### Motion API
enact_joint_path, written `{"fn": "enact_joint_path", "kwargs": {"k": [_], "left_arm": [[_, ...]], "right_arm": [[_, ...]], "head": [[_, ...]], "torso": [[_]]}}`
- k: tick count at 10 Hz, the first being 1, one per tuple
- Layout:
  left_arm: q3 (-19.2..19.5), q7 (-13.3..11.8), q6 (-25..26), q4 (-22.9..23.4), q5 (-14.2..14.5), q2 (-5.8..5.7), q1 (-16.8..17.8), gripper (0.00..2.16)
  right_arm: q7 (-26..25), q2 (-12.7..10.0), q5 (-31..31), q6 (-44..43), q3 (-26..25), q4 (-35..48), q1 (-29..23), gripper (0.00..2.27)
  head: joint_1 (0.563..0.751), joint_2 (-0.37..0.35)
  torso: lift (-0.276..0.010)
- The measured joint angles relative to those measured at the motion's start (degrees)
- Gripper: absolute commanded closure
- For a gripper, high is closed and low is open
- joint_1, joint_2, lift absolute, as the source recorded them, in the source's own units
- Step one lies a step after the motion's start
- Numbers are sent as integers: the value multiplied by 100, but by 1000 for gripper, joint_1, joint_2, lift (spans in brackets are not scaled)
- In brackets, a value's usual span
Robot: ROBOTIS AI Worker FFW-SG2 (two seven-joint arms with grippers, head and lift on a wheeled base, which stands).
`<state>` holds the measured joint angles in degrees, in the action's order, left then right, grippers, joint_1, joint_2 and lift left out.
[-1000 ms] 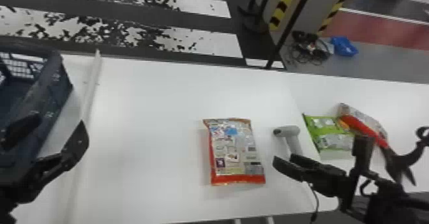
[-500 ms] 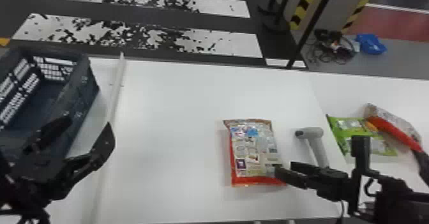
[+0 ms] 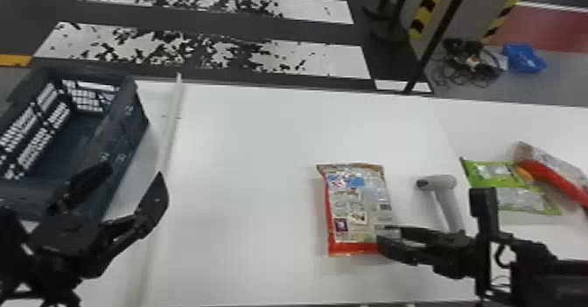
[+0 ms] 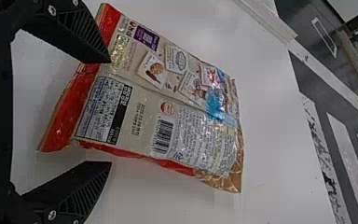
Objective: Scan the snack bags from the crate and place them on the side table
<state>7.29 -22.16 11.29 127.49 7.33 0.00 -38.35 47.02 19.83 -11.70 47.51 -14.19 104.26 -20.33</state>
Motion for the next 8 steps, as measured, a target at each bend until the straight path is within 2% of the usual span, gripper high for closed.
{"fn": "enact_joint_path", "kwargs": {"k": [1, 2, 3, 4, 6, 8], "left_arm": [[0, -8, -9, 9, 10, 0, -23, 83], [0, -8, -21, 19, 17, 0, -48, 83], [1, -8, -33, 38, 21, 0, -74, 83], [9, -8, -42, 56, 26, 0, -98, 83], [18, -8, -56, 64, 44, 0, -111, 83], [24, -8, -58, 59, 55, 0, -111, 83]], "right_arm": [[1, 0, 46, -49, 42, -11, 2, 994], [5, 7, 110, -144, 96, -23, 3, 1791], [0, 10, 216, -205, 160, -30, 3, 2027], [0, 12, 302, -279, 202, -36, -3, 2162], [3, 10, 319, -593, 202, -23, -89, 2223], [124, -4, -155, -657, -134, 98, -212, 2223]], "head": [[695, -133], [695, -130], [695, -128], [695, -126], [695, -123], [695, -130]], "torso": [[-94], [-94], [-94], [-94], [-94], [-94]]}}
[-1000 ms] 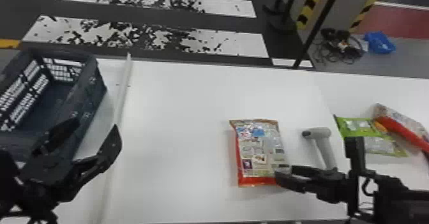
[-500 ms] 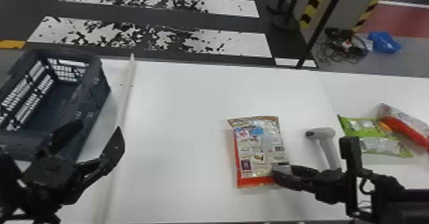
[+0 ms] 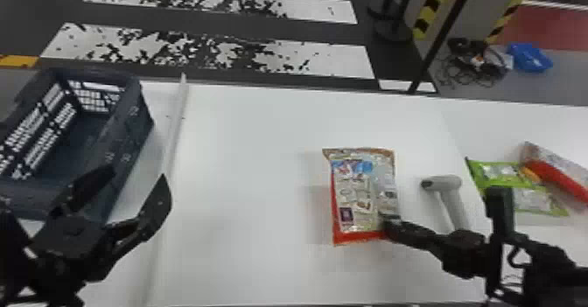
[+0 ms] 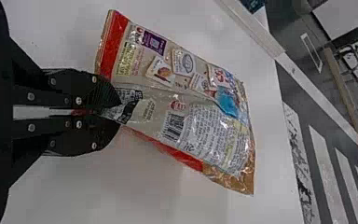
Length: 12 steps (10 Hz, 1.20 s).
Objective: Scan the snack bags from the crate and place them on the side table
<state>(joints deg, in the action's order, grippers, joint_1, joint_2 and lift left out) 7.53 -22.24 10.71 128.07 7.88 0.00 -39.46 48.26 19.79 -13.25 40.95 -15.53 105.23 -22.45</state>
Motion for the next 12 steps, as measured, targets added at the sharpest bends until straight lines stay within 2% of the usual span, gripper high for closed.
{"fn": "enact_joint_path", "kwargs": {"k": [3, 5, 7, 10, 12], "left_arm": [[6, 0, 13, 1, 2, 0, 6, 83], [3, 0, 12, 22, 9, 0, 10, 83], [9, 0, 3, -10, 35, 0, 39, 83], [11, 0, 29, -58, 38, 0, 88, 83], [3, 0, 48, -84, 31, 0, 119, 83]], "right_arm": [[-39, -168, -1134, -63, -1098, 300, -90, 2219], [-547, -236, -1601, -401, -1837, 213, 55, 2219], [-1172, -232, -1827, -819, -2292, -390, 364, 2216], [-2319, -81, -1965, -2066, -2425, -1861, 807, 2172], [-3004, 41, -1927, -2587, -2284, -2705, 1041, 2013]], "head": [[695, -189], [695, -289], [695, -350], [695, -350], [695, -350]], "torso": [[-94], [-94], [-94], [-94], [-94]]}}
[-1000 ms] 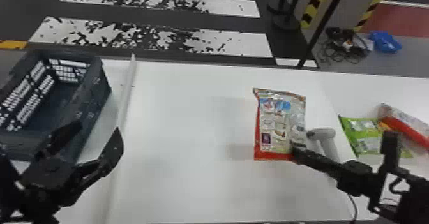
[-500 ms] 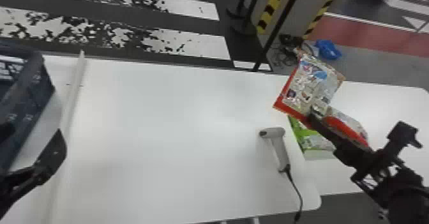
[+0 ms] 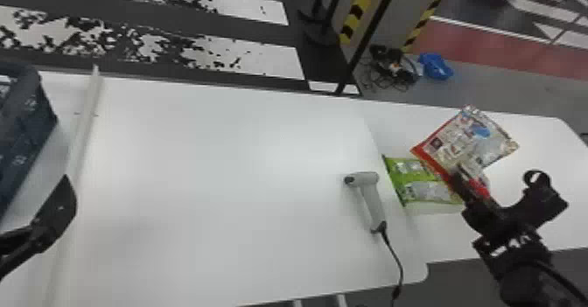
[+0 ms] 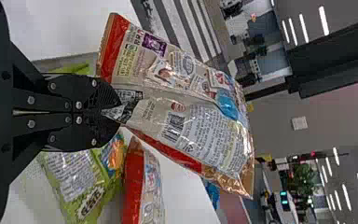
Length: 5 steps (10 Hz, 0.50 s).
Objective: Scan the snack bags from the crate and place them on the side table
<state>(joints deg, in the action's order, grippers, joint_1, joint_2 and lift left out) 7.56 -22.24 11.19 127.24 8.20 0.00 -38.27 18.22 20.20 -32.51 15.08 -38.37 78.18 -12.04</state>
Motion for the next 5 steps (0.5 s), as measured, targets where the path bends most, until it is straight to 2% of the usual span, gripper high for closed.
{"fn": "enact_joint_path", "kwargs": {"k": [1, 2, 3, 4, 5], "left_arm": [[-9, 0, 2, 2, -2, 0, 3, 83], [-13, 0, 2, 9, -3, 0, 4, 83], [-13, 0, 2, 12, -3, 0, -4, 83], [-13, 0, 2, 17, 1, 0, -21, 83], [-16, 0, -2, 25, 5, 0, -41, 83]], "right_arm": [[-353, 73, 26, -55, 101, -335, 116, 1892], [-543, 141, 38, -42, 188, -634, 236, 1659], [-648, 207, 39, 14, 259, -870, 332, 691], [-779, 239, 18, 67, 298, -982, 376, -1], [-811, 246, -6, 100, 313, -1009, 385, -1]], "head": [[695, -350], [695, -350], [695, -350], [695, -350], [695, -350]], "torso": [[-94], [-94], [-94], [-94], [-94]]}}
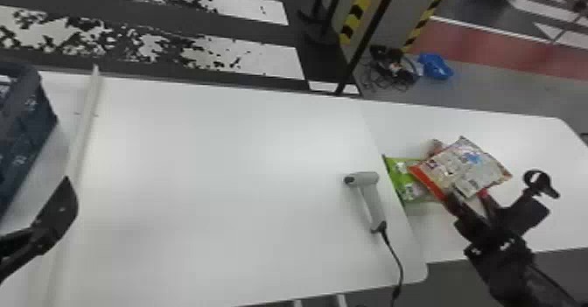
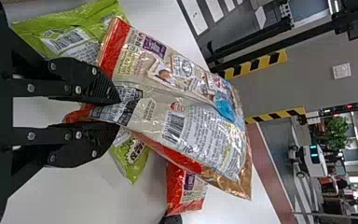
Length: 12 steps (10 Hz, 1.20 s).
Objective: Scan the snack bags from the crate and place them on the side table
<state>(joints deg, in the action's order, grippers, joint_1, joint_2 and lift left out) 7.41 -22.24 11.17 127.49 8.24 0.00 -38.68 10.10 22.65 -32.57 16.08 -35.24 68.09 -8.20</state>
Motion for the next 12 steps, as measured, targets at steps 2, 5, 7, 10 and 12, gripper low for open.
{"fn": "enact_joint_path", "kwargs": {"k": [2, 5, 7, 10, 12], "left_arm": [[-3, 0, -8, 33, 2, 0, -38, 83], [-66, 2, -14, 101, 3, 0, -80, 83], [-153, 138, -14, 134, -16, 0, -87, 83], [-434, 580, -87, 192, -206, 0, -87, 83], [-734, 1047, -361, 167, -491, 0, -87, 83]], "right_arm": [[-43, -12, -54, 14, -19, 45, -46, 63], [-222, -309, -57, -491, -78, 1080, -674, 63], [-247, -810, 129, -912, -31, 2733, -1504, 63], [-245, -1292, 707, -1838, 740, 4482, -2529, 63], [-245, -1427, 1233, -2599, 1479, 4911, -2924, 66]], "head": [[695, -350], [695, -350], [695, -350], [695, -350], [695, -325]], "torso": [[-94], [-94], [-94], [-94], [-94]]}}
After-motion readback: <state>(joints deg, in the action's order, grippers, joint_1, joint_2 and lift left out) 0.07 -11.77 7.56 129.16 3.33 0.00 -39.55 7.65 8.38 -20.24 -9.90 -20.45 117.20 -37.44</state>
